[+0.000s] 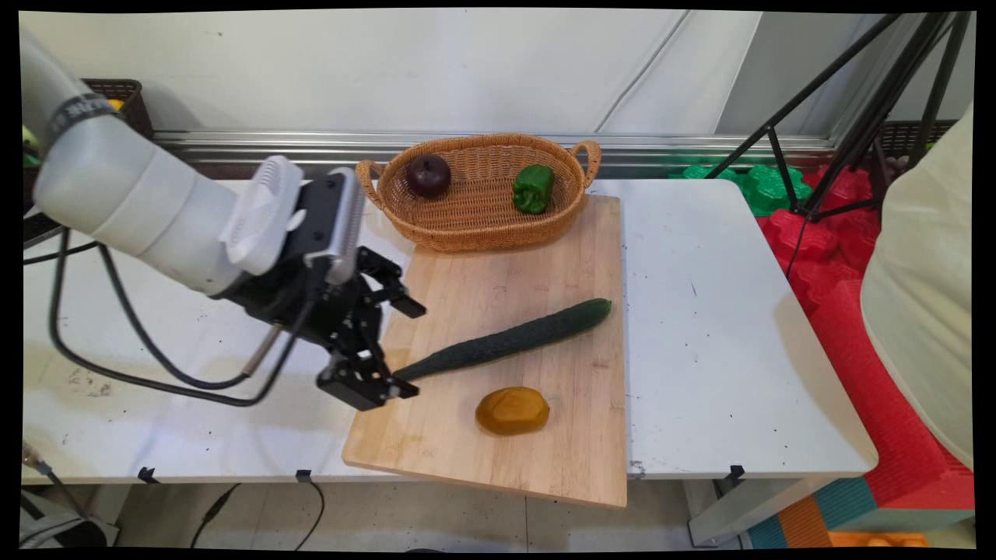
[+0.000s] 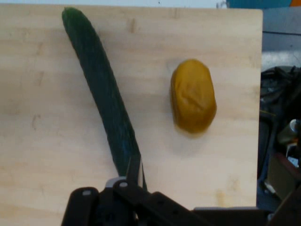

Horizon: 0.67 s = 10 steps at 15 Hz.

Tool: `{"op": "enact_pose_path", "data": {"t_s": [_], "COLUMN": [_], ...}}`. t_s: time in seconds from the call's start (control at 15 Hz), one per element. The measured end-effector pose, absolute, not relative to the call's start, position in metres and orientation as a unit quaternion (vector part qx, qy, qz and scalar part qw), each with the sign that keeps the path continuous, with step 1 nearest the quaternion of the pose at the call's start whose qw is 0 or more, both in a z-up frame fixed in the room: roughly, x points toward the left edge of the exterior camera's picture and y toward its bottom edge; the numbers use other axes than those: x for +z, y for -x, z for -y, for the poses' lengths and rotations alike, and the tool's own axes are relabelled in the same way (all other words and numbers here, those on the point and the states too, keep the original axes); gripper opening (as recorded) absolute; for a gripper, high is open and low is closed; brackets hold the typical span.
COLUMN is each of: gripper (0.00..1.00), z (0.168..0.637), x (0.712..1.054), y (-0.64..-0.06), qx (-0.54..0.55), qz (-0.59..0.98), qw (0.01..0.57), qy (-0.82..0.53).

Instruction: Pick up the potato from the cutting board

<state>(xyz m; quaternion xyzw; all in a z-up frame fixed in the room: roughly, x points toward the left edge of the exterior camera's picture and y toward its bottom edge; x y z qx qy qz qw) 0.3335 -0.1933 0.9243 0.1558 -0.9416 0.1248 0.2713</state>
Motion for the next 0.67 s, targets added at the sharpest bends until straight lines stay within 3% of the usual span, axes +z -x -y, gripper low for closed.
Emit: {"op": "enact_pose_path", "data": {"t_s": [0.67], "gripper": [1.00], "z": [0.221], "x": [0.890], "y": [-0.247], "qx": [0.124], "qz": [0.954], "qw": [0.222], "qy": [-0.156]}}
